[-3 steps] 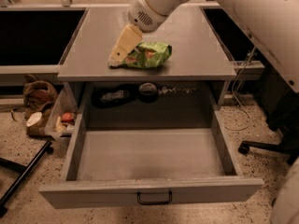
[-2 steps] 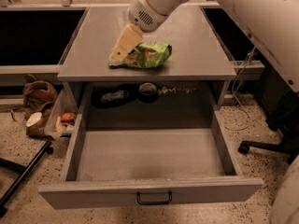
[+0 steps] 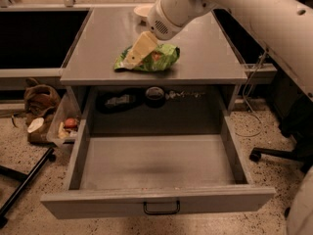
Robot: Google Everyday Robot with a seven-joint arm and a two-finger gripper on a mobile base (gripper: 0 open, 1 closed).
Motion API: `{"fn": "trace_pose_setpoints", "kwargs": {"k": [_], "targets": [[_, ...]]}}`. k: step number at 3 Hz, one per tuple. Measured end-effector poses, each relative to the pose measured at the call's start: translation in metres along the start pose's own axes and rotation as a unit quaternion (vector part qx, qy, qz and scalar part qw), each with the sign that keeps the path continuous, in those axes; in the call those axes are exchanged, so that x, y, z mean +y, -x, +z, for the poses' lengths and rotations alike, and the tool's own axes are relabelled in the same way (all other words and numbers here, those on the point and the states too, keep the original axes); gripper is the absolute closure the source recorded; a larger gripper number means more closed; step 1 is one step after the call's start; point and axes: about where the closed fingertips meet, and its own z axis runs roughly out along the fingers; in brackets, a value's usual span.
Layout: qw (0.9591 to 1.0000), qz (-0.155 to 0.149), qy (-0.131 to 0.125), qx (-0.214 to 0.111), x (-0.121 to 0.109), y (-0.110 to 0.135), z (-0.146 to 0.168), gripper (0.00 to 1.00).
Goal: Place green rice chip bag into top drawer
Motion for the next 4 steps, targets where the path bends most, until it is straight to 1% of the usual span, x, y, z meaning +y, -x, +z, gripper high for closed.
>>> {"fn": "trace_pose_setpoints", "kwargs": {"k": [1, 2, 3, 4], "targets": [[0.9996, 0.015, -0.020, -0.011, -0.023, -0.006, 0.004, 0.00], [0.9992, 0.023, -0.029, -0.012, -0.036, -0.013, 0.012, 0.00], [0.9989, 0.031, -0.034, -0.001, -0.043, -0.025, 0.020, 0.00], [0.9986, 0.044, -0.028, 0.007, -0.043, -0.038, 0.031, 0.00]]}}
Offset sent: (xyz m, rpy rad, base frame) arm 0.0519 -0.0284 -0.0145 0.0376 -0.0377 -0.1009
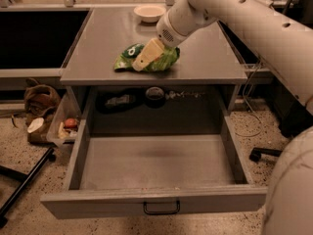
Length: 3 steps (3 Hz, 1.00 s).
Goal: Place green rice chip bag into top drawer
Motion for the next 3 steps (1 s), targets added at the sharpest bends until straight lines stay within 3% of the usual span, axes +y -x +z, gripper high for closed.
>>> {"fn": "trace_pose_setpoints", "kwargs": {"k": [2, 3], "targets": [[0.9993, 0.013, 0.029, 0.018, 0.006, -0.024, 0.027, 0.00], [0.9993, 0.013, 0.029, 0.019, 0.006, -0.024, 0.027, 0.19]]}}
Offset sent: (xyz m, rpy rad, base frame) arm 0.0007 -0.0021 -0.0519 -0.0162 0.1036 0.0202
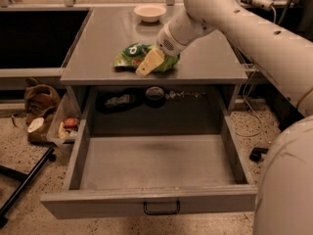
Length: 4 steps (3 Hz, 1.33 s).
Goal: Place green rice chip bag into top drawer
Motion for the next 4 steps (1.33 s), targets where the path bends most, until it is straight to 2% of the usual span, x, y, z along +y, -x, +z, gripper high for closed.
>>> {"fn": "trace_pose_setpoints", "kwargs": {"k": [2, 3, 4], "targets": [[1.0000, 0.000, 0.002, 0.001, 0.001, 0.000, 0.000, 0.64], [0.9999, -0.014, 0.001, 0.009, 0.006, 0.010, -0.038, 0.88], [0.9992, -0.017, -0.016, 0.032, 0.016, 0.006, -0.102, 1.00]]}}
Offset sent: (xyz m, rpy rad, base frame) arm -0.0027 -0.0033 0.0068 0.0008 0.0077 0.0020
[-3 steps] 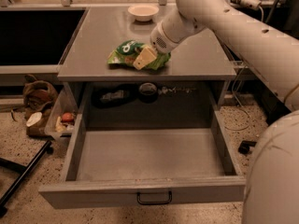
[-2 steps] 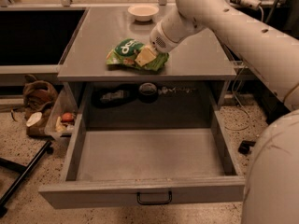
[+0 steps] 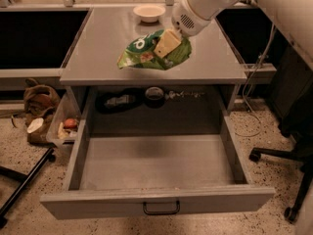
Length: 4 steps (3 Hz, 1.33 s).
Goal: Place green rice chip bag into top drawer
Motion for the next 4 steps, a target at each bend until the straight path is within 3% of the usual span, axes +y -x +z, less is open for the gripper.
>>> {"fn": "trace_pose_setpoints", "kwargs": {"k": [1, 2, 3, 4], "targets": [[0.9994, 0.028, -0.002, 0.022, 0.015, -0.035, -0.036, 1.00], [0.9958, 0.086, 0.025, 0.021, 0.042, -0.092, -0.036, 1.00], [0.9878, 0.143, 0.063, 0.002, 0.071, -0.140, -0.020, 1.00], [0.9769, 0.179, 0.114, -0.023, 0.106, -0.160, 0.003, 1.00]]}}
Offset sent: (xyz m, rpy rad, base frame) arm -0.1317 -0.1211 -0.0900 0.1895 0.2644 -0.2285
